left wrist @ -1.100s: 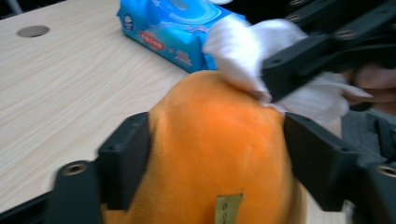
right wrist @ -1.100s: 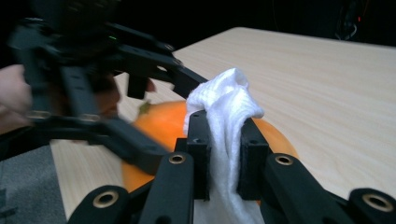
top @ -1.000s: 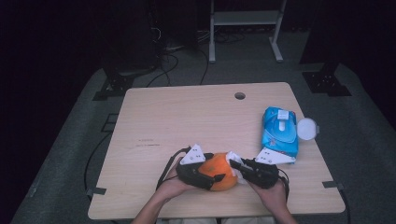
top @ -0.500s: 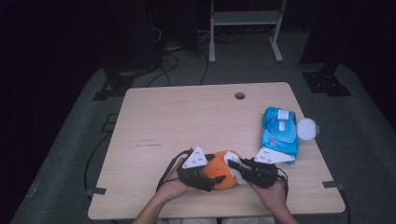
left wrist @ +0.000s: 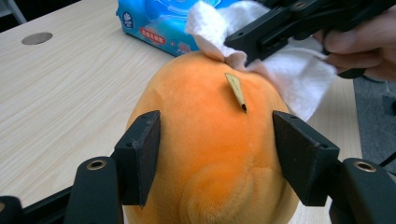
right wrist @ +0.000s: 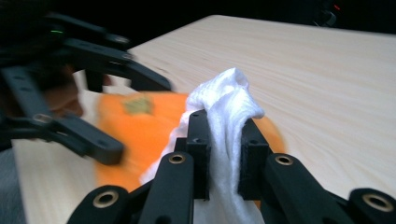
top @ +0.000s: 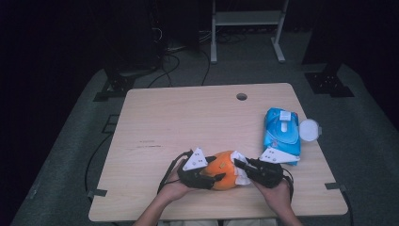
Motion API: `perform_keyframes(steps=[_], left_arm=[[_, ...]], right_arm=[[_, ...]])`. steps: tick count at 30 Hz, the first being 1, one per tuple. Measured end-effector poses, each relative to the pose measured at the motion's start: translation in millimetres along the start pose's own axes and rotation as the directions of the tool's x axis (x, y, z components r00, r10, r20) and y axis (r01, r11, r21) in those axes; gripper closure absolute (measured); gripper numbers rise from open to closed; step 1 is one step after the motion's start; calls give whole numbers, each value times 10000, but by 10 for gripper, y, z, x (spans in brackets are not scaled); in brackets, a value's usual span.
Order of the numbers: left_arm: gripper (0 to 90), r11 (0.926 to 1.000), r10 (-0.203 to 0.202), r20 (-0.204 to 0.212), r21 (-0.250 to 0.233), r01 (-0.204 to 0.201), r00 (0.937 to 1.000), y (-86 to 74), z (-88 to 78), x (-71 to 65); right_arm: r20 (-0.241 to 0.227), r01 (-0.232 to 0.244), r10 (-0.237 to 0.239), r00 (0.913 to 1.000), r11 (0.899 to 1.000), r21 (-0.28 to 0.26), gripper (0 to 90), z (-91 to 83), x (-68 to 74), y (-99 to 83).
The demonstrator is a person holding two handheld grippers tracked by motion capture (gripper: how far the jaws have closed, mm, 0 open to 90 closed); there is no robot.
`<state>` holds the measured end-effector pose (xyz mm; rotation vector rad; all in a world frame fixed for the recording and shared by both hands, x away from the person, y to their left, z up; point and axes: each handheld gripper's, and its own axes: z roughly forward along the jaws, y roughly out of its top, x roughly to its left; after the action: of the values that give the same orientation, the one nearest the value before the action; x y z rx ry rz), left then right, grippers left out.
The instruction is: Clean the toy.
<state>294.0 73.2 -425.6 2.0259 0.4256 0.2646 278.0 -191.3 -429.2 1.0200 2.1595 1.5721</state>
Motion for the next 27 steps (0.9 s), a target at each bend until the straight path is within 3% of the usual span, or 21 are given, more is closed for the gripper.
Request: perform_keyframes(steps=[2,5,7,9,13,15,19,23,25,27], left_arm=[[337,9999,-108,11,17,108,9999,-1,14,2],[319,9998,-183,-6,81,183,9998,-11,12,3],[309,9997,-210,-54,98,210,9998,-11,2,22],[288,9997,-226,-4,72,226,9997,-1,-4,21],[194,9998,-181,346,-46,182,9992,11,-30,17],[172,9997,-224,324,3,224,9992,-13,-23,32],[162,9990,-293,262,332,284,9992,-69,44,60],[327,9999,71,-14,108,-71,10000,-71,-6,55],[373,10000,-6,95,4,6,10000,-47,-29,53],[390,9999,-110,282,-123,114,9995,-18,-74,52]], right_arm=[[-8,-84,84,10000,10000,14,778,-18,14,-2],[-449,225,-229,9987,9997,-106,777,4,146,45],[-362,487,-489,9981,9988,-42,776,26,195,58],[-345,302,-303,9989,9995,-42,777,33,140,44],[70,-157,157,9999,9999,-11,777,19,-18,-20],[287,-473,474,9985,9989,-43,777,-7,-103,-37],[157,-650,651,9978,9979,-75,777,-6,-90,-31],[-247,-451,445,9987,9988,-203,781,-21,54,41],[-691,-389,361,9970,9985,-395,779,-39,117,80],[-610,-210,182,9980,9988,-449,777,-47,130,90]])
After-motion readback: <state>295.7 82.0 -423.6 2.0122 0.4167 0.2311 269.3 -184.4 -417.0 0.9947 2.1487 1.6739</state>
